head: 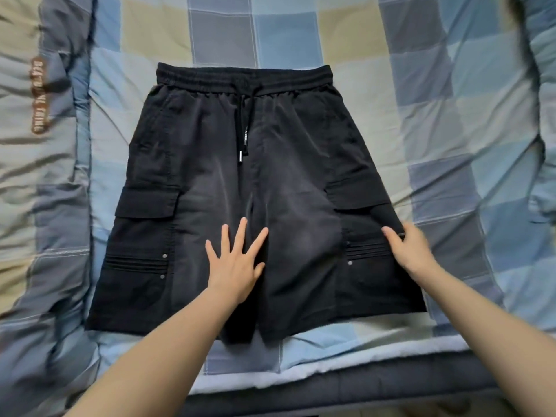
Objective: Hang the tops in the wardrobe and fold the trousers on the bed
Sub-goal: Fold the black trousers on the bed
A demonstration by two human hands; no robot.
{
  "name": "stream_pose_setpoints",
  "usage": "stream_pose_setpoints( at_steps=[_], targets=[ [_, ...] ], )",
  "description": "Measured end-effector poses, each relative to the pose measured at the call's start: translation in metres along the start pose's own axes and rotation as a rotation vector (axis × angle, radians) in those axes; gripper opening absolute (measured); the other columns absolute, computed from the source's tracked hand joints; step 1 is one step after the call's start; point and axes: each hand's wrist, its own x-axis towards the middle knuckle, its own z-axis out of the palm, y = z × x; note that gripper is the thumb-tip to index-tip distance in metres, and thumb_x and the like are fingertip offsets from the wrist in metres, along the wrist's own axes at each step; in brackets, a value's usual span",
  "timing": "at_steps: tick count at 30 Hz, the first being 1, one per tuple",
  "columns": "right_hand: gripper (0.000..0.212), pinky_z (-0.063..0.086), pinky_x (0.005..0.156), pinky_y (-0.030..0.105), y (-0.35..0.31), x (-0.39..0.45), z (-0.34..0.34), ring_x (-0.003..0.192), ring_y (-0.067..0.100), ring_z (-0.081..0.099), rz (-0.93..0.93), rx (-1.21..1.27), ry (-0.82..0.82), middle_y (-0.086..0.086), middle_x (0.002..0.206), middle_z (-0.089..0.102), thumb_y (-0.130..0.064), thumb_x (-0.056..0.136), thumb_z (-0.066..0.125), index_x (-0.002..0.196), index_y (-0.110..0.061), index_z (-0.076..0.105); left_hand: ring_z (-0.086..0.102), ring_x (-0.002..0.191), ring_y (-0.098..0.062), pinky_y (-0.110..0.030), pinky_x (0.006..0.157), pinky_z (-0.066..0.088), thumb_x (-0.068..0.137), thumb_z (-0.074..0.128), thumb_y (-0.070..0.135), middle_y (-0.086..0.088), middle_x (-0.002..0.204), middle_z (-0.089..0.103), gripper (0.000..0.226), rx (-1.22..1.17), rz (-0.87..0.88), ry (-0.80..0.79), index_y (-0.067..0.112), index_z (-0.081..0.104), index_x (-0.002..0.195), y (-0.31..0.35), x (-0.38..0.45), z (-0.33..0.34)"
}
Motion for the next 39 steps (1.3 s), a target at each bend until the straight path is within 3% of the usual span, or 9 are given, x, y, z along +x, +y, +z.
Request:
stream_pose_setpoints(
  at_steps=[3, 7, 10, 16, 19, 25, 33, 36, 39],
  targets=[
    [0.031, 0.036, 0.077, 0.033, 0.013, -0.007, -0.027, 0.104, 0.039, 0.056, 0.077, -0.007, 0.159, 0.020, 0.106, 0.064, -0.034, 0.095, 0.055, 0.107, -0.005, 0.058, -0.010, 0.148, -0.035, -0.061, 0.114, 0.008, 0.098, 0.035, 0.052, 0.001, 0.160, -0.026, 0.073, 0.035, 0.061, 0.060, 0.043, -0.014, 0.150, 0.010, -0.006, -0.007],
    [0.038, 0.043, 0.099, 0.040, 0.023, -0.019, -0.041, 0.114, 0.033, 0.056, 0.215, -0.065, -0.252, 0.016, 0.119, 0.064, -0.038, 0.091, 0.061, 0.112, -0.007, 0.062, -0.017, 0.147, -0.037, -0.058, 0.117, 0.003, 0.099, 0.038, 0.046, -0.006, 0.158, -0.029, 0.070, 0.148, 0.101, -0.166, 0.031, -0.001, 0.155, 0.027, -0.011, -0.011],
    [0.048, 0.038, 0.102, 0.033, 0.008, -0.044, -0.042, 0.124, 0.030, 0.050, -0.002, -0.135, -0.234, 0.012, 0.133, 0.056, -0.013, 0.088, 0.064, 0.133, -0.009, 0.048, -0.017, 0.146, -0.039, -0.060, 0.116, 0.001, 0.097, 0.041, 0.042, -0.008, 0.162, -0.018, 0.062, 0.089, 0.039, -0.271, 0.027, 0.019, 0.154, 0.047, -0.014, -0.025],
    [0.059, 0.023, 0.098, -0.001, -0.061, -0.129, -0.018, 0.123, -0.006, 0.043, -0.477, 0.026, -0.487, -0.011, 0.139, 0.044, -0.006, 0.091, 0.058, 0.144, -0.015, 0.036, 0.047, 0.123, -0.023, -0.038, 0.103, 0.037, 0.088, 0.045, 0.066, 0.002, 0.125, 0.062, 0.049, -1.174, -0.250, -0.120, 0.028, 0.071, 0.105, 0.095, -0.014, -0.078],
    [0.043, 0.038, 0.079, 0.005, -0.085, -0.135, -0.008, 0.081, -0.011, 0.055, -0.507, -0.062, -0.763, -0.013, 0.107, 0.060, -0.011, 0.093, 0.054, 0.135, -0.021, 0.052, 0.067, 0.096, -0.020, -0.029, 0.081, 0.051, 0.083, 0.066, 0.047, 0.004, 0.094, 0.075, 0.030, -1.578, -0.354, -0.177, 0.020, 0.073, 0.097, 0.092, -0.017, -0.086],
    [0.024, 0.050, 0.068, 0.036, -0.144, -0.053, 0.009, 0.071, 0.023, 0.058, -0.132, 0.130, -0.326, 0.004, 0.075, 0.062, -0.004, 0.090, 0.044, 0.085, -0.017, 0.064, 0.064, 0.091, -0.019, -0.032, 0.085, 0.050, 0.088, 0.060, 0.009, 0.000, 0.092, 0.071, 0.015, -1.136, -0.246, -0.022, 0.016, 0.067, 0.099, 0.065, -0.022, -0.065],
    [0.059, 0.049, 0.096, 0.046, -0.229, 0.046, 0.048, 0.110, 0.035, 0.057, 0.069, 0.084, -0.163, 0.016, 0.121, 0.058, -0.052, 0.091, 0.047, 0.124, -0.003, 0.053, 0.063, 0.105, -0.020, -0.043, 0.094, 0.049, 0.094, 0.056, 0.023, 0.003, 0.109, 0.069, 0.017, -1.093, 0.048, -0.048, 0.024, 0.058, 0.112, 0.054, -0.031, -0.054],
    [0.015, 0.049, 0.071, 0.032, -0.248, 0.067, 0.050, 0.080, 0.032, 0.056, 0.043, 0.058, -0.007, 0.014, 0.095, 0.057, -0.021, 0.084, 0.053, 0.085, -0.006, 0.055, 0.069, 0.100, -0.011, -0.038, 0.094, 0.054, 0.086, 0.066, 0.010, 0.005, 0.103, 0.074, 0.023, -1.399, 0.131, -0.115, 0.020, 0.065, 0.107, 0.044, -0.038, -0.061],
    [0.020, 0.031, 0.045, 0.025, -0.267, 0.075, 0.044, 0.053, 0.022, 0.033, 0.109, 0.174, 0.072, 0.004, 0.069, 0.037, -0.010, 0.074, 0.046, 0.063, -0.015, 0.030, 0.072, 0.090, -0.011, -0.028, 0.083, 0.057, 0.084, 0.067, 0.004, 0.003, 0.093, 0.076, 0.020, -1.524, 0.126, -0.196, 0.017, 0.069, 0.100, 0.018, -0.045, -0.071]
  ],
)
